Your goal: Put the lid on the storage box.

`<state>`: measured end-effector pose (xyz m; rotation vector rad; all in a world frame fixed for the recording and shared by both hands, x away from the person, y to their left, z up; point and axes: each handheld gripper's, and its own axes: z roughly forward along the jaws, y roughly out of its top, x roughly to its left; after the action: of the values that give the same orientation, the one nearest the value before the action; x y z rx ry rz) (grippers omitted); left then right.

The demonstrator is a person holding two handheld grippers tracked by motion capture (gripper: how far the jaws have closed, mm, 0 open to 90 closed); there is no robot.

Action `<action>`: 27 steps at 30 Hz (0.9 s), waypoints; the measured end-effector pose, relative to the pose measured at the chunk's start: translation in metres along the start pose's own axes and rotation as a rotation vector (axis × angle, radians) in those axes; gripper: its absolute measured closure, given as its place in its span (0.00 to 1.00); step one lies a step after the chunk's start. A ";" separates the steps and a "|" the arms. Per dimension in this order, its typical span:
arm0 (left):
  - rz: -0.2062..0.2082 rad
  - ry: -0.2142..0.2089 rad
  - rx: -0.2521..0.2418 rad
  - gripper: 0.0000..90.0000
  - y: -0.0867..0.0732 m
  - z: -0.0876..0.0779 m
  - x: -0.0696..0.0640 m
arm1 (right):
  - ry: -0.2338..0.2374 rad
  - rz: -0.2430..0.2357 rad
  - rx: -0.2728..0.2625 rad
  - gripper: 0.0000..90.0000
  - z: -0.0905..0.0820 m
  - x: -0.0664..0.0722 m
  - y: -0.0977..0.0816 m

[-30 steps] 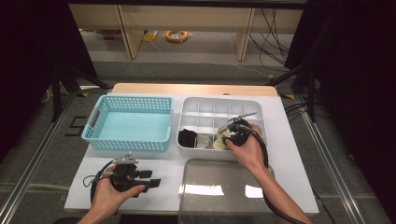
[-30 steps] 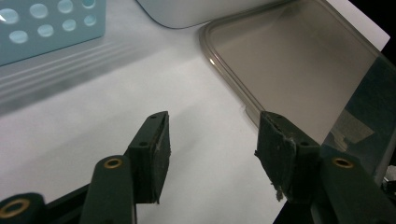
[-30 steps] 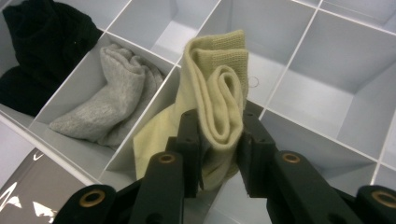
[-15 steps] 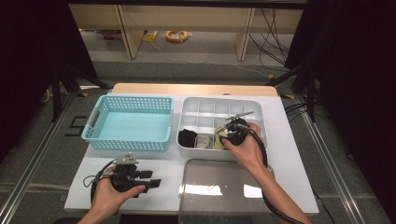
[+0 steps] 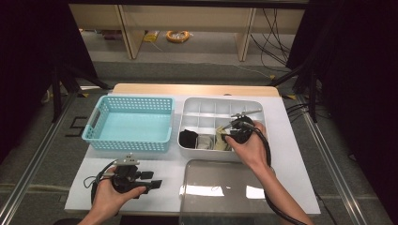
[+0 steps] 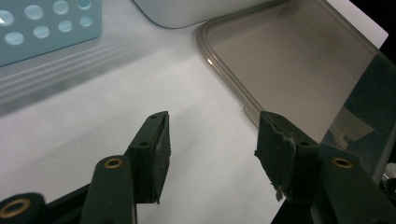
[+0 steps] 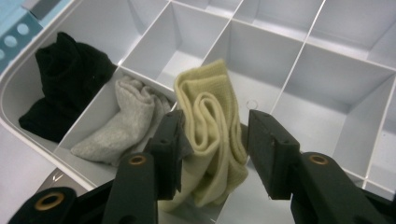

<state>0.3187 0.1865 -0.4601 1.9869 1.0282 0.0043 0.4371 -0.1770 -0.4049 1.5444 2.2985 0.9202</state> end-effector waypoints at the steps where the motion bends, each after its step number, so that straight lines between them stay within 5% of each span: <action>1: 0.002 0.000 0.001 0.49 0.000 0.000 0.000 | 0.015 0.003 -0.025 0.64 0.000 0.000 0.000; 4: 0.005 0.000 0.005 0.49 0.000 0.000 0.000 | -0.032 -0.015 -0.029 0.72 -0.002 -0.001 0.001; 9: 0.006 -0.001 0.006 0.49 0.000 0.000 0.000 | -0.002 0.013 -0.006 0.89 0.003 0.001 0.001; 17: 0.013 -0.009 0.002 0.50 0.000 0.001 0.000 | -0.031 -0.010 0.037 0.92 0.013 -0.001 -0.001; 18: 0.013 -0.009 0.002 0.50 0.000 0.001 0.000 | -0.035 0.023 0.058 0.92 0.013 0.002 0.000; 19: 0.014 -0.009 0.003 0.50 0.000 0.001 0.000 | -0.029 -0.015 0.060 0.92 0.014 0.000 -0.001; 27: 0.016 -0.010 -0.006 0.51 0.000 0.001 0.000 | -0.059 -0.047 0.099 0.92 0.028 0.005 -0.004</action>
<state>0.3188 0.1857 -0.4602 1.9880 1.0048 0.0061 0.4462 -0.1626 -0.4280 1.5265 2.3612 0.7493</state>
